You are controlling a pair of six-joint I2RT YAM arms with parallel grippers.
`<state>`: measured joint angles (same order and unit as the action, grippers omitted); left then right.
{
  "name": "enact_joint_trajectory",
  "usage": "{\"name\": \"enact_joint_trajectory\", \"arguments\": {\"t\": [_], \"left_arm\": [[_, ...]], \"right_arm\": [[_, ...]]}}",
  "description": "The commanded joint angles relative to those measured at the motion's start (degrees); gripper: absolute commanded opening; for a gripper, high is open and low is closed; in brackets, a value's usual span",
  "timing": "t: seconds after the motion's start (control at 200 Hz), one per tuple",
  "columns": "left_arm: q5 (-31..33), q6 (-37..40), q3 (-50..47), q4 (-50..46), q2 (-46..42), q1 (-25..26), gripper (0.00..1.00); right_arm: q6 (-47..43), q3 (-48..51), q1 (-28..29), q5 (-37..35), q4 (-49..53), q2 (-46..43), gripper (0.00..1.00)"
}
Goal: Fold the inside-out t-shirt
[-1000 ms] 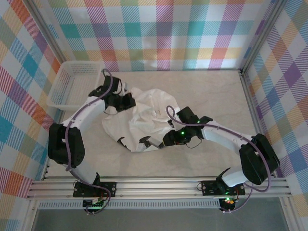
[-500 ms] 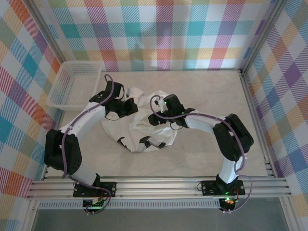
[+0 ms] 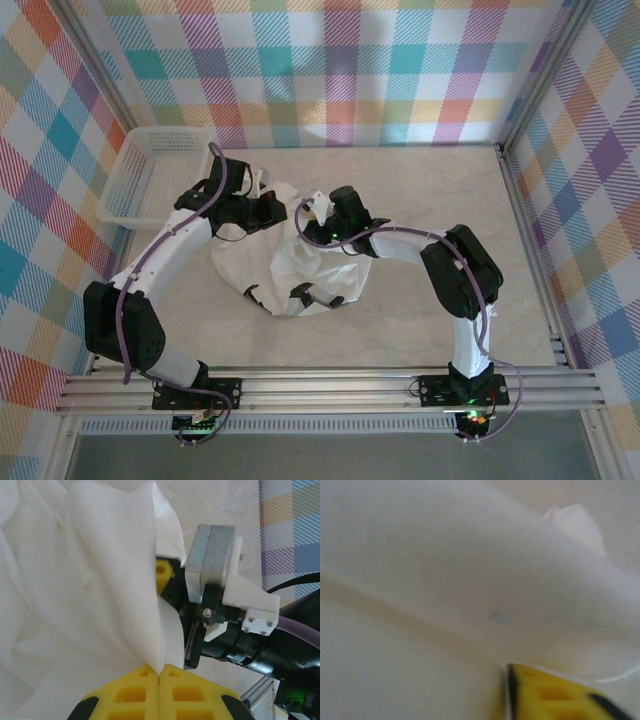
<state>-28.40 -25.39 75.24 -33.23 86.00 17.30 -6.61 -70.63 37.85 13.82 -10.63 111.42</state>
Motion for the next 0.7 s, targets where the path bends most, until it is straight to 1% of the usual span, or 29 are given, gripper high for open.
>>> {"name": "enact_joint_trajectory", "arguments": {"t": [0.0,0.06,0.1,0.14,0.175,0.27,0.3,0.415,0.46,0.505,0.6,0.695], "left_arm": [[3.00,2.73,3.79,-3.00,-0.55,-3.19,0.00],[4.17,4.50,4.96,-3.59,2.36,-4.97,0.00],[4.21,5.20,5.69,-3.07,4.52,-5.95,0.00],[3.46,5.53,6.54,-2.25,6.72,-6.54,0.00],[2.59,5.70,7.47,-1.72,8.45,-6.75,0.00],[-0.49,5.14,9.85,0.01,11.25,-6.75,0.00],[-1.45,4.96,10.18,0.60,11.38,-6.69,0.05],[-3.13,6.32,9.26,0.11,8.08,-6.64,0.34],[-3.24,8.06,8.03,-1.12,5.40,-6.65,0.43],[-3.76,10.12,6.07,-1.80,2.13,-6.66,0.49],[-6.65,13.90,-0.05,-1.23,-4.81,-6.30,0.54],[-7.37,20.16,-4.75,-3.29,-7.96,-4.47,0.58]], "right_arm": [[3.68,-2.98,-1.04,17.47,9.10,-7.07,0.00],[6.03,-3.73,-2.47,30.53,14.26,-11.35,0.00],[7.91,-4.19,-3.26,37.40,17.05,-13.84,0.00],[9.76,-4.42,-3.84,42.00,19.13,-16.06,0.00],[11.02,-4.43,-4.24,44.15,20.57,-17.83,0.00],[13.47,-2.90,-5.09,45.47,21.31,-21.48,0.00],[14.06,-2.16,-5.36,45.14,20.49,-22.28,0.00],[17.40,0.36,-6.61,43.37,17.08,-23.79,0.00],[18.23,0.96,-7.14,43.27,16.08,-23.79,0.00],[18.22,1.34,-7.34,43.21,16.00,-23.56,0.00],[17.63,1.71,-7.65,44.52,16.15,-23.04,0.00],[16.23,1.43,-7.70,46.73,17.31,-22.67,0.00]]}}
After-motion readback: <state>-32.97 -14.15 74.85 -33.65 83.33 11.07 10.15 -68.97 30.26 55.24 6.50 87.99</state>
